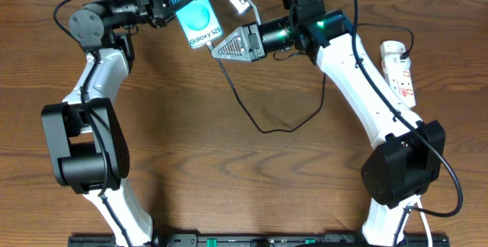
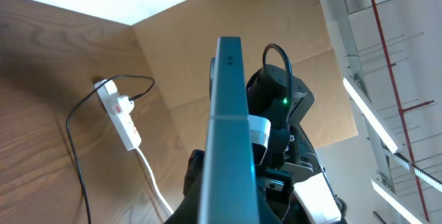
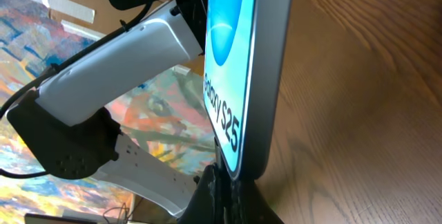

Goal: Plug charger to phone and switch on socket
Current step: 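Push the plug up into the phone's port with the right gripper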

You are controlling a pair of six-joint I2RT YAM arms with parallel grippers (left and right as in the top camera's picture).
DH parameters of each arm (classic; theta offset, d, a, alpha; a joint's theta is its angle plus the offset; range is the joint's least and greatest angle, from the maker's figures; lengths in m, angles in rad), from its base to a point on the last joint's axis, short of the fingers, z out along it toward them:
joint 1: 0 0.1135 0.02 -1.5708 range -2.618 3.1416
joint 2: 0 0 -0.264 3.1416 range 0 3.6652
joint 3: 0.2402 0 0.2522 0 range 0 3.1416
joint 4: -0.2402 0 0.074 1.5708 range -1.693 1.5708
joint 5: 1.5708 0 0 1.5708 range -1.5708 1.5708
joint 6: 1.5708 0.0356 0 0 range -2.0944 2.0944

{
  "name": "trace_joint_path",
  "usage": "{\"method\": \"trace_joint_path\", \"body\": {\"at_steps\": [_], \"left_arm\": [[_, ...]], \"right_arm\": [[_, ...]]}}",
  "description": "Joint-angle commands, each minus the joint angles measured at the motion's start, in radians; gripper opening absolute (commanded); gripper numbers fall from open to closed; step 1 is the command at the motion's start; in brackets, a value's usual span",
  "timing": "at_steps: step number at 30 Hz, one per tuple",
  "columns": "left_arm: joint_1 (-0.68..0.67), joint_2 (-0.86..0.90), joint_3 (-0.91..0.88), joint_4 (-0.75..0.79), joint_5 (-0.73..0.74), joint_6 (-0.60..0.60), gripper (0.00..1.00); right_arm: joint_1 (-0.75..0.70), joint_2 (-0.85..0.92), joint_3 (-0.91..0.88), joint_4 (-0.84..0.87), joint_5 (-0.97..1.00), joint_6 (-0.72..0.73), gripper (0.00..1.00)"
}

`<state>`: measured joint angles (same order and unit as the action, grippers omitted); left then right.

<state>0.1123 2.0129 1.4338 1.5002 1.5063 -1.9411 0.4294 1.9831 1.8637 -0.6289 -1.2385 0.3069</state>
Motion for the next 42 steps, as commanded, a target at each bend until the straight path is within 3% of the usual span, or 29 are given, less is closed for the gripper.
{"method": "trace_joint_path", "body": {"at_steps": [1, 37, 42], "left_arm": [[-0.042, -0.048, 0.017, 0.021, 0.064, -0.010, 0.08], [-0.043, -0.048, 0.017, 0.021, 0.065, -0.009, 0.07], [-0.043, -0.048, 0.017, 0.021, 0.065, -0.009, 0.07]], "right_arm": [[-0.022, -0.001, 0.005, 0.029, 0.032, 0.008, 0.01], [-0.022, -0.001, 0.005, 0.045, 0.058, 0.030, 0.01], [-0.019, -0.001, 0.005, 0.045, 0.058, 0.031, 0.07]]}}
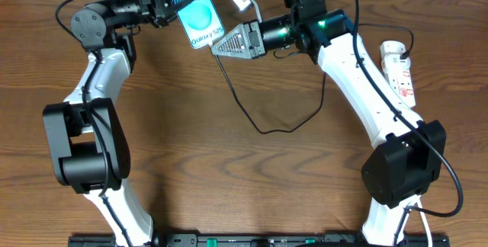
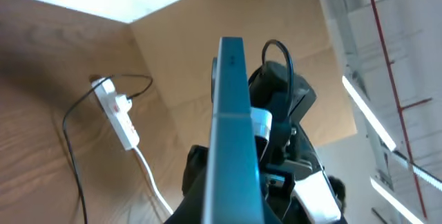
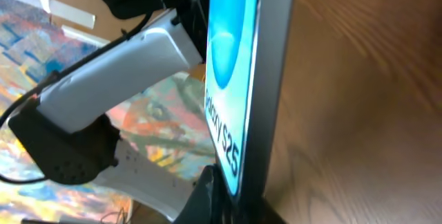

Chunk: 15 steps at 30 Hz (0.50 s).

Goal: Plug charger to phone and switch on socket
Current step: 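Push the plug up into the phone's port with the right gripper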

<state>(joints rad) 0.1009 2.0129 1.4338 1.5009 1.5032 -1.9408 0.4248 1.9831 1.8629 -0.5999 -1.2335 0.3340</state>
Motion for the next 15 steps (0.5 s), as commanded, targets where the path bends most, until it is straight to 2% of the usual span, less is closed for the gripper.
{"method": "trace_joint_path", "body": {"at_steps": [1, 6, 15], "left_arm": [[-0.032, -0.047, 0.017, 0.020, 0.068, -0.009, 0.07], [-0.032, -0.047, 0.017, 0.020, 0.068, -0.009, 0.07], [-0.018, -0.047, 0.017, 0.020, 0.068, -0.009, 0.07]], "right_arm": [[-0.013, -0.001, 0.006, 0.016, 0.053, 0.003, 0.07], [-0.011, -0.001, 0.006, 0.011, 0.053, 0.003, 0.12], [-0.001, -0.001, 0.006, 0.004, 0.053, 0.003, 0.27]]}}
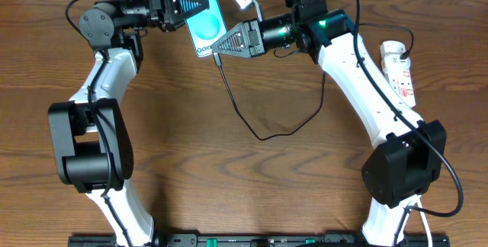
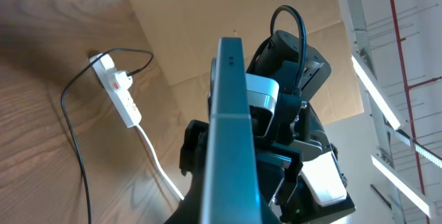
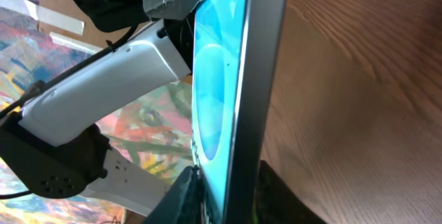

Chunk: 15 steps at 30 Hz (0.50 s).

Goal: Plug charger to phone and switch on socket
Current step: 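Push the plug up into the phone's port with the right gripper, then release the plug, move right arm toward power strip, lower phone left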

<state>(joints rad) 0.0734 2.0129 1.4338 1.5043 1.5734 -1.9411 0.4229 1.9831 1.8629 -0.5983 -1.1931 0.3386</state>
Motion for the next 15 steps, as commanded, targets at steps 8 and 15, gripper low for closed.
{"method": "trace_joint_path", "body": {"at_steps": [8, 15], "left_arm": [[0.033, -0.047, 0.017, 0.017, -0.002, -0.009, 0.07], [0.033, -0.047, 0.017, 0.017, -0.002, -0.004, 0.07]], "right_arm": [[0.002, -0.001, 0.006, 0.004, 0.013, -0.002, 0.96], [0.002, -0.001, 0.006, 0.005, 0.019, -0.003, 0.99]]}}
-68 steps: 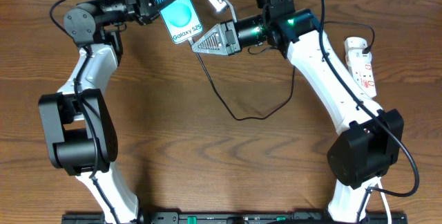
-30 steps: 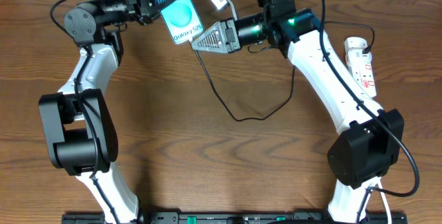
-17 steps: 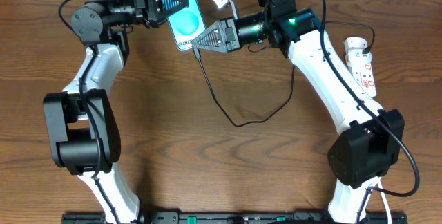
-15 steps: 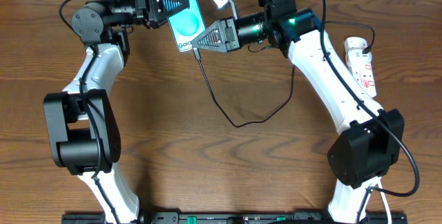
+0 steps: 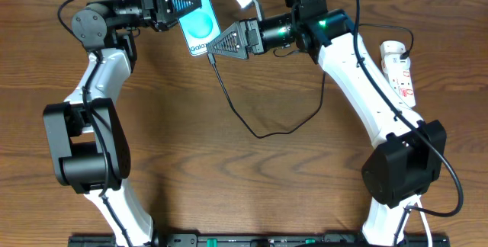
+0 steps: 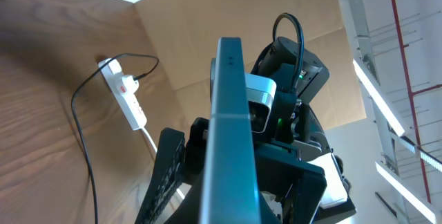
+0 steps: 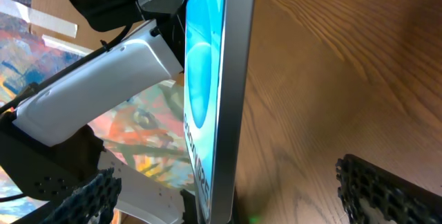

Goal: Plug charger to phone and switch on socket
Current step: 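Release the plug, move right arm toward power strip, lower phone left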

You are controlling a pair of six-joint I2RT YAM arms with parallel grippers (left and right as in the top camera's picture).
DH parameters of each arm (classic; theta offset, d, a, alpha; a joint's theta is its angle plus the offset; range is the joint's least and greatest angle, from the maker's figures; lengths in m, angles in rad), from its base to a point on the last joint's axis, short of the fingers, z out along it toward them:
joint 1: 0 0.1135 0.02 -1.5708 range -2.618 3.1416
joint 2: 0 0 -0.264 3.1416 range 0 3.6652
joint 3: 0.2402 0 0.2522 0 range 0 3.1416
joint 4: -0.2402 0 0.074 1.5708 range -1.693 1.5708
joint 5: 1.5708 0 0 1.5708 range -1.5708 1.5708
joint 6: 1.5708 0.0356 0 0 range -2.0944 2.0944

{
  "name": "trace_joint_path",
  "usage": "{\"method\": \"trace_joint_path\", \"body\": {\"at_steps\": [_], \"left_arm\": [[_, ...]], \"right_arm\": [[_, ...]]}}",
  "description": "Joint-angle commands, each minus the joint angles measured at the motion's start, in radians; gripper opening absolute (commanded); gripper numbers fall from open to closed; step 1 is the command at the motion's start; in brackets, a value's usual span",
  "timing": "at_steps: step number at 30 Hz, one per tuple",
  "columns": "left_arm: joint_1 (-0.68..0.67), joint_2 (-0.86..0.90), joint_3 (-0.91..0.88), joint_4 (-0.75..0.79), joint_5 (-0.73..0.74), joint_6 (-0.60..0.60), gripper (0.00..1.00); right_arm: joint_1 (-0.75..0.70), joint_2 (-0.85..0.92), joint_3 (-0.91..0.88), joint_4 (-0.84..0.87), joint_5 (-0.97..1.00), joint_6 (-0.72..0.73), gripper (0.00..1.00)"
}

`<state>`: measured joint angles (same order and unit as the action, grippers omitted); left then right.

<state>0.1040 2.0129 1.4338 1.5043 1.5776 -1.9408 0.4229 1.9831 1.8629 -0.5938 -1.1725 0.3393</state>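
A phone (image 5: 195,12) with a lit blue screen is held up over the table's back edge, my left gripper (image 5: 181,4) shut on its upper part. In the left wrist view the phone (image 6: 231,106) shows edge-on. The black charger plug (image 7: 209,209) sits at the phone's (image 7: 219,79) lower end, and its cable (image 5: 242,117) hangs down from there. My right gripper (image 7: 235,186) stands open, its fingers (image 7: 378,182) wide apart on either side of the plug. Overhead, the right gripper (image 5: 223,43) is just right of the phone's bottom corner.
A white power strip (image 5: 399,70) with a red switch lies at the table's right edge, seen also as the power strip (image 6: 127,101) in the left wrist view. The cable loops across the wooden table (image 5: 191,163) to it. A small grey camera (image 5: 240,0) hangs beside the phone.
My right gripper has opened: its fingers were close about the plug at the phone's lower end and now stand wide apart. The plug stays at the phone. The phone has shifted slightly left.
My left gripper held the phone up at the table's back while my right gripper, shut on the plug, was at the phone's lower end. At both later moments the two stayed together with small shifts. Now the right gripper has let go, with the plug left at the phone.
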Motion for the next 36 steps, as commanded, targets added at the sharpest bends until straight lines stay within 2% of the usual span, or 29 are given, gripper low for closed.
{"method": "trace_joint_path", "body": {"at_steps": [1, 8, 21, 36], "left_arm": [[0.002, -0.047, 0.016, 0.017, -0.006, -0.001, 0.07], [0.003, -0.047, -0.019, 0.016, -0.006, 0.030, 0.07], [0.003, -0.038, -0.080, 0.016, -0.006, 0.117, 0.07], [0.002, 0.016, -0.312, 0.016, -0.006, 0.283, 0.07]], "right_arm": [[0.001, -0.001, 0.006, 0.000, 0.009, -0.003, 0.99], [-0.026, -0.001, 0.006, -0.040, 0.156, -0.003, 0.99], [-0.148, -0.007, 0.034, -0.340, 0.423, -0.132, 0.99], [-0.186, -0.137, 0.212, -0.648, 0.774, -0.134, 0.99]]}}
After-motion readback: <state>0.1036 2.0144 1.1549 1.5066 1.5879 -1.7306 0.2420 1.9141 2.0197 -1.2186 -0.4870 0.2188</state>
